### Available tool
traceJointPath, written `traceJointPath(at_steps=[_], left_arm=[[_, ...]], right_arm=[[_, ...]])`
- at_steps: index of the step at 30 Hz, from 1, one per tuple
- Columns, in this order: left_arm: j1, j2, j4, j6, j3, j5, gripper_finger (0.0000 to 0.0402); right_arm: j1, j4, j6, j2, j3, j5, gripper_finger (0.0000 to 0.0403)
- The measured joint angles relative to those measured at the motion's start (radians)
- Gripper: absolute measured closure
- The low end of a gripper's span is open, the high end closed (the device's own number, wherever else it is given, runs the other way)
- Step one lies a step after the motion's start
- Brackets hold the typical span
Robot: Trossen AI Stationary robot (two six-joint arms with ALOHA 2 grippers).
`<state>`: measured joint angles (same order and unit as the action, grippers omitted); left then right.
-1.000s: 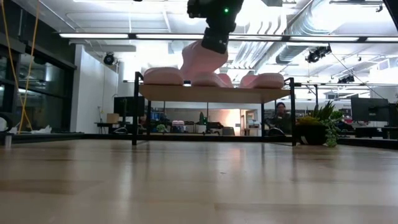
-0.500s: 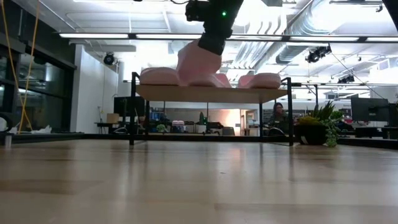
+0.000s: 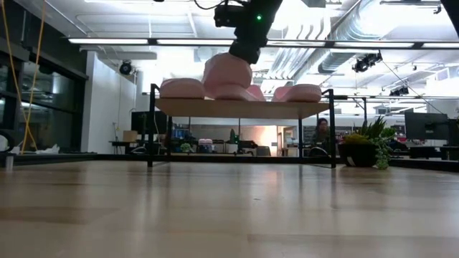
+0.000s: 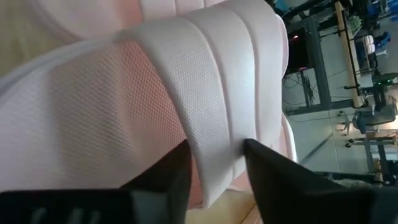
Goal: Pick and place slides into the shelf
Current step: Put the pink slipper on the shelf, then adjust the pink slippers on the shelf
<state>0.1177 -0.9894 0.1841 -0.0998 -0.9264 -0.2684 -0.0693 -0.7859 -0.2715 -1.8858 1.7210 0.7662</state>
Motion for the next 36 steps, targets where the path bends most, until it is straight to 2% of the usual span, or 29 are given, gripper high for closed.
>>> traceJointPath(at_steps=[4, 8, 14, 24, 31, 36], left_arm=[[0.000, 0.000, 0.000, 0.000, 0.000, 0.000, 0.0378], [0.000, 0.000, 0.000, 0.001, 0.000, 0.000, 0.0378], [0.000, 0.000, 0.002, 0.002, 0.000, 0.000, 0.0378], [0.000, 0.000, 0.003, 0.002, 0.000, 0.000, 0.0378], [0.000, 0.000, 0.002, 0.002, 0.000, 0.000, 0.0378], [0.000, 0.000, 0.001, 0.002, 0.000, 0.000, 0.0378]], right_arm=[[0.015, -0.002, -0.019, 0.000, 0.000, 0.019, 0.0223], [0.033, -0.004, -0.026, 0.000, 0.000, 0.101, 0.0202], [0.052, -0.032, 0.010, 0.031, 0.000, 0.097, 0.0196], [0.072, -0.209, 0.130, 0.122, 0.000, 0.120, 0.0196], [0.047, -0.218, 0.105, 0.160, 0.000, 0.052, 0.0196], [-0.035, -0.196, 0.066, 0.160, 0.000, -0.092, 0.0196]])
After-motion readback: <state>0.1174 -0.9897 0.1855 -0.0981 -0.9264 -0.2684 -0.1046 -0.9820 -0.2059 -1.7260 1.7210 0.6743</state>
